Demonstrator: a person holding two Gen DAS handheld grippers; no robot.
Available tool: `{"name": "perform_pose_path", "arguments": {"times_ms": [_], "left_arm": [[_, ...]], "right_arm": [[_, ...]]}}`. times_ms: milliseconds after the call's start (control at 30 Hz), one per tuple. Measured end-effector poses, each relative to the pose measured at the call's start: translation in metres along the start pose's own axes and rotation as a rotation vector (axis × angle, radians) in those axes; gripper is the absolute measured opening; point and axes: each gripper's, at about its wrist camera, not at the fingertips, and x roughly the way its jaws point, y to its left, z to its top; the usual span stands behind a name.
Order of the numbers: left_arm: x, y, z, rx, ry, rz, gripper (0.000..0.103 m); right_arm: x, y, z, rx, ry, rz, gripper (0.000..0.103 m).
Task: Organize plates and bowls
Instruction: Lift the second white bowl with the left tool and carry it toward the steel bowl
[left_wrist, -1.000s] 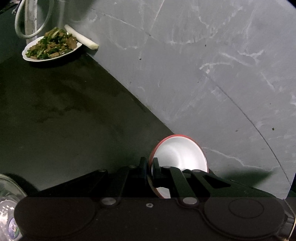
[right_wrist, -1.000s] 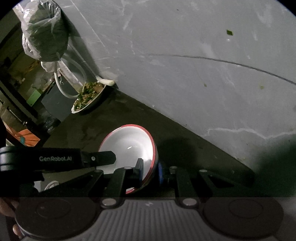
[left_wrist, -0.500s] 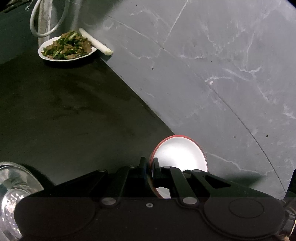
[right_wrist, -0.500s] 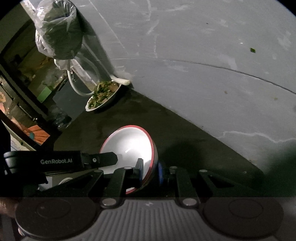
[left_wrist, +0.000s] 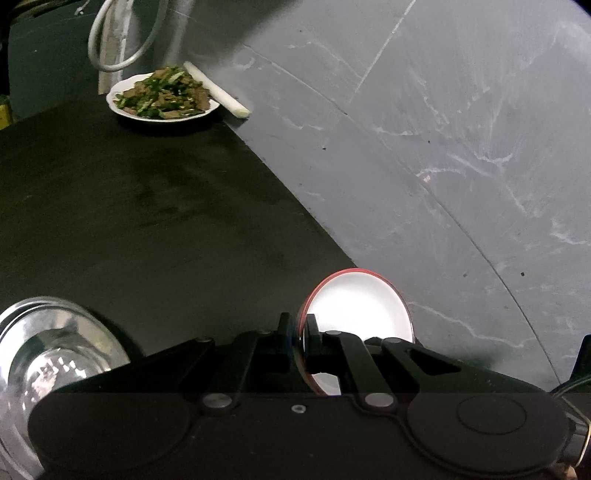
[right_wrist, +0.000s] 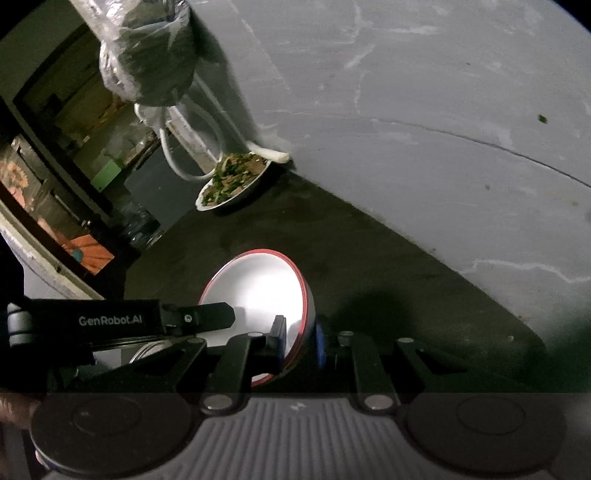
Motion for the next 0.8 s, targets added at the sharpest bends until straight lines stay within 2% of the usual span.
{"name": "perform_pose_path", "arguments": {"times_ms": [433,800], "left_arm": [[-0.027,0.021,-0.031,-0.075,-0.030,-0.013,0.005],[-0.043,0.024,-0.054,-0.120,-0.044,0.001,0.005]], "right_arm": [[-0.009,0.023,-0.016,-0.070,0.038,0.036,0.018],[-0.017,0.034,-0.026,-0.142,0.087,0.060,0.018]]}}
